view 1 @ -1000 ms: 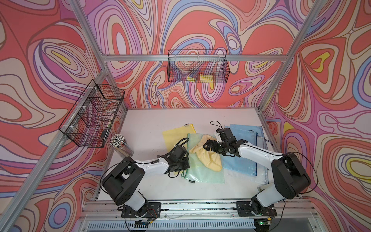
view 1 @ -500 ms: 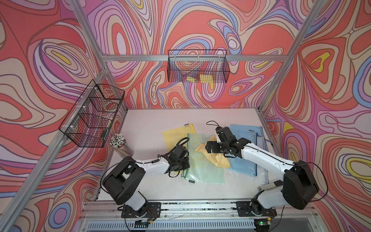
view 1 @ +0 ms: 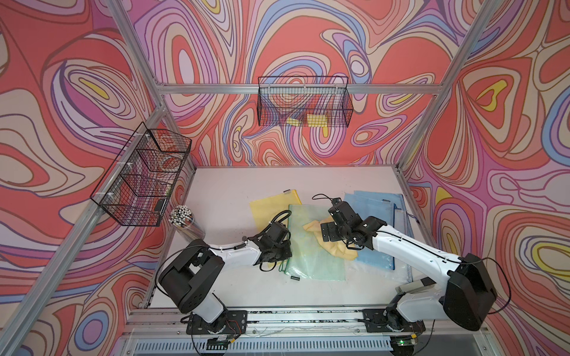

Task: Wipe the document bag
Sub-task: Wipe the dirt from the document bag.

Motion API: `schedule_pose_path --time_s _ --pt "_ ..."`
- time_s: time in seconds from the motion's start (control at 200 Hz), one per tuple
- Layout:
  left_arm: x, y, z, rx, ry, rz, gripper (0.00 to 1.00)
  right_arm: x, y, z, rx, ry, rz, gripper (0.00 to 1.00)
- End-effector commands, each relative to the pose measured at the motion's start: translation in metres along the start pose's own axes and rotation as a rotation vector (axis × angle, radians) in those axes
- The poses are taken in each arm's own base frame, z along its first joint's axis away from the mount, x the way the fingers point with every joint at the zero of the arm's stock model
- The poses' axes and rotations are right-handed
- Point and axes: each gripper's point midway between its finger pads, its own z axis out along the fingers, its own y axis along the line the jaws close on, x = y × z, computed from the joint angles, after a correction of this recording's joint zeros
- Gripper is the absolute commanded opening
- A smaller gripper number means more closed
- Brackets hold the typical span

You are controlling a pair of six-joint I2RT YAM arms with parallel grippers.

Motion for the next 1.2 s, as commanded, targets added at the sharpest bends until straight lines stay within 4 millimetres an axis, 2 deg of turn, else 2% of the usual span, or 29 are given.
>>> schedule_pose_path --time_s 0.0,0.135,0.205,0.331,0.426,0.571,0.681,0.816,0.901,0.981,1.077,1.192 --pt "0.005 0.009 0.002 -0.047 0.025 0.006 0.0 -0.014 0.033 0.0 -0.112 -0.022 0.001 0.98" --pt "0.004 0.008 0.001 -0.043 0.02 0.006 0.0 0.004 0.068 0.032 -0.153 0.064 -0.052 0.98" --pt "0.005 0.008 0.0 -0.042 0.019 0.004 0.0 0.014 0.074 0.05 -0.166 0.093 -0.026 0.98" --pt "0.005 0.01 -0.003 -0.048 0.016 0.007 0.0 0.018 0.078 0.064 -0.169 0.095 0.015 0.98" --pt "0.006 0.011 -0.004 -0.054 0.014 0.012 0.0 0.014 0.078 0.066 -0.174 0.068 0.04 0.98" --pt "0.006 0.012 -0.004 -0.058 0.019 0.019 0.0 0.013 0.093 0.068 -0.255 0.062 0.075 0.98" --pt "0.007 0.014 -0.006 -0.062 0.017 0.017 0.0 0.002 0.105 0.055 -0.369 -0.002 0.141 0.98" --pt "0.008 0.016 -0.009 -0.071 0.014 0.021 0.0 -0.002 0.1 0.057 -0.361 -0.03 0.189 0.98" --pt "0.008 0.017 -0.009 -0.072 0.017 0.024 0.0 0.001 0.101 0.063 -0.361 -0.024 0.212 0.9" --pt "0.009 0.017 -0.011 -0.073 0.018 0.027 0.0 0.001 0.107 0.063 -0.427 -0.041 0.255 0.88" --pt "0.009 0.019 -0.013 -0.077 0.011 0.026 0.0 -0.001 0.112 0.058 -0.493 -0.063 0.295 0.98" --pt "0.01 0.021 -0.015 -0.083 0.009 0.029 0.0 -0.006 0.119 0.054 -0.543 -0.082 0.298 0.98"
